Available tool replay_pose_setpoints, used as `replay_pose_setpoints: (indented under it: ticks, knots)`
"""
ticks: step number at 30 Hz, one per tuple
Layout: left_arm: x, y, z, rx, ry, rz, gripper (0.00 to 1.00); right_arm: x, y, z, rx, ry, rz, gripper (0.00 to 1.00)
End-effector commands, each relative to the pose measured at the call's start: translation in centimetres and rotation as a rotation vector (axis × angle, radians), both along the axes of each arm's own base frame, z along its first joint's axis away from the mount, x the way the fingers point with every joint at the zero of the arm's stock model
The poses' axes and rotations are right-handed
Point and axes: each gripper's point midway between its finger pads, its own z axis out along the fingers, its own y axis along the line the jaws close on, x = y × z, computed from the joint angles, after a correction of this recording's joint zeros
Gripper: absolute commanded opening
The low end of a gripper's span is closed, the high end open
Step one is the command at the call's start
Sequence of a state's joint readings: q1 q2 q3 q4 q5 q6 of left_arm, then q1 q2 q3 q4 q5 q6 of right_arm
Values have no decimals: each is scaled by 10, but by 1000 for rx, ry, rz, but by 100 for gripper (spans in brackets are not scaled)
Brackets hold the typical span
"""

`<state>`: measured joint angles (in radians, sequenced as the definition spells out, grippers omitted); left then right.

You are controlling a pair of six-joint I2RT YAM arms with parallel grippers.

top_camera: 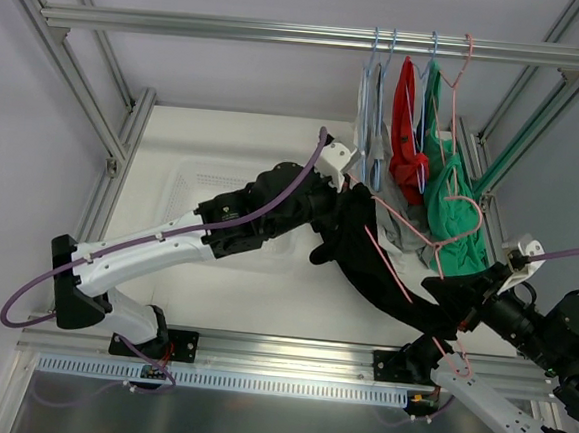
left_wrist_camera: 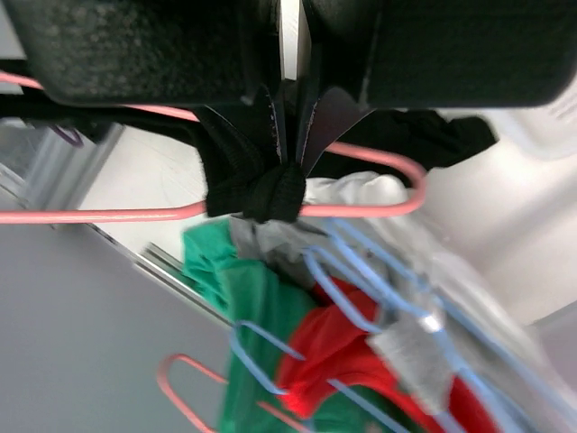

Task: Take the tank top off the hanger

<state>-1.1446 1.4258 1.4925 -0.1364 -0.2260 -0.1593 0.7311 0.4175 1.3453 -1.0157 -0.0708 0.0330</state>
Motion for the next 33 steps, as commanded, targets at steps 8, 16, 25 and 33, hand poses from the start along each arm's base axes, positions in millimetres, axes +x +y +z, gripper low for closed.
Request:
replay_pose_setpoints:
  ticks: [8, 16, 25, 33]
  knots:
    - [40, 126, 21, -146, -36, 594, 0, -50, -6, -12, 14, -90, 204, 0]
    - [-24, 55, -15, -169, 48, 36, 0, -54, -19, 54, 205, -371, 151, 0]
    - [-126, 5, -107, -173, 220, -523, 0, 30, 29, 170, 615, -802, 6, 0]
    - [-76, 34, -155, -20, 312, -123, 0, 101, 54, 160, 398, -586, -151, 0]
